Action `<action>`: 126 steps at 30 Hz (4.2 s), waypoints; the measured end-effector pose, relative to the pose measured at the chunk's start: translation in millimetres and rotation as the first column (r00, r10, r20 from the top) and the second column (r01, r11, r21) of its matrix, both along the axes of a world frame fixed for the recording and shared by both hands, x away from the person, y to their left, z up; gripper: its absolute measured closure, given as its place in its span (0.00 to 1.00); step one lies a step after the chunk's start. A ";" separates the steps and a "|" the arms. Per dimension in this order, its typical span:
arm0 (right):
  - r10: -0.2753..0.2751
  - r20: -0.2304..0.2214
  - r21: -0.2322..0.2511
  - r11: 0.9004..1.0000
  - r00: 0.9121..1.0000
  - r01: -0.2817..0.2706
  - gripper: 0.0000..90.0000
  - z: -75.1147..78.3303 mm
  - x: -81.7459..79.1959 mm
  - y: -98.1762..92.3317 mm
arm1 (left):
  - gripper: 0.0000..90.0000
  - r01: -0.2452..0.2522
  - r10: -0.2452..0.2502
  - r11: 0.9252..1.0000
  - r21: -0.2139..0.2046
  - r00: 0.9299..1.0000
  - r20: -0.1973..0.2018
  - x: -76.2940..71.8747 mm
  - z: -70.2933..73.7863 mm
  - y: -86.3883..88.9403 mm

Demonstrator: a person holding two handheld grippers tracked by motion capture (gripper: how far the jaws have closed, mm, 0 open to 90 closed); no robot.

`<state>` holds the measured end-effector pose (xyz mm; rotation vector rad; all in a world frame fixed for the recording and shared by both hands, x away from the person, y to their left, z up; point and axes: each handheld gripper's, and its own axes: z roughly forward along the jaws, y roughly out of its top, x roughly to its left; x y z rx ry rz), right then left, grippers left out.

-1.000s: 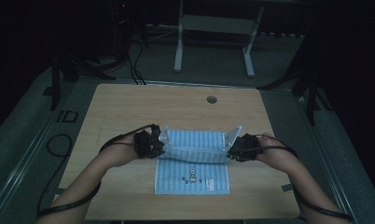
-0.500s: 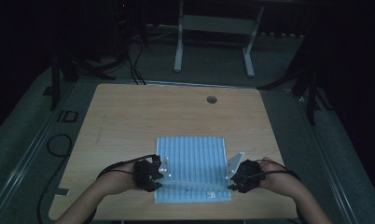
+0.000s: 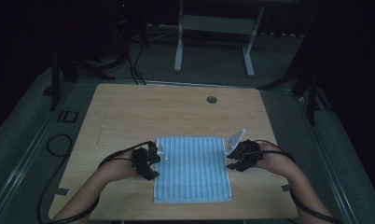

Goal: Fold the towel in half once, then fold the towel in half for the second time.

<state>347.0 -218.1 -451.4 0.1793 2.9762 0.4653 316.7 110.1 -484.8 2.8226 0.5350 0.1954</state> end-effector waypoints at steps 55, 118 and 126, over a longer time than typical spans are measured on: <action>-0.092 -0.168 -0.187 0.980 0.982 0.060 0.91 -63.5 147.9 30.9 | 0.78 -0.064 0.065 0.998 0.015 0.993 -0.094 140.9 -33.7 -15.6; 0.104 -0.015 0.013 0.995 0.994 -0.104 0.95 -39.0 -44.6 38.3 | 0.67 0.137 -0.142 0.987 -0.082 0.988 -0.053 -27.5 -20.1 -8.0; 0.040 -0.054 0.002 0.999 0.998 -0.040 0.96 -62.9 -20.4 39.8 | 0.67 0.126 -0.133 0.988 -0.083 0.988 -0.083 -15.2 -30.6 -7.9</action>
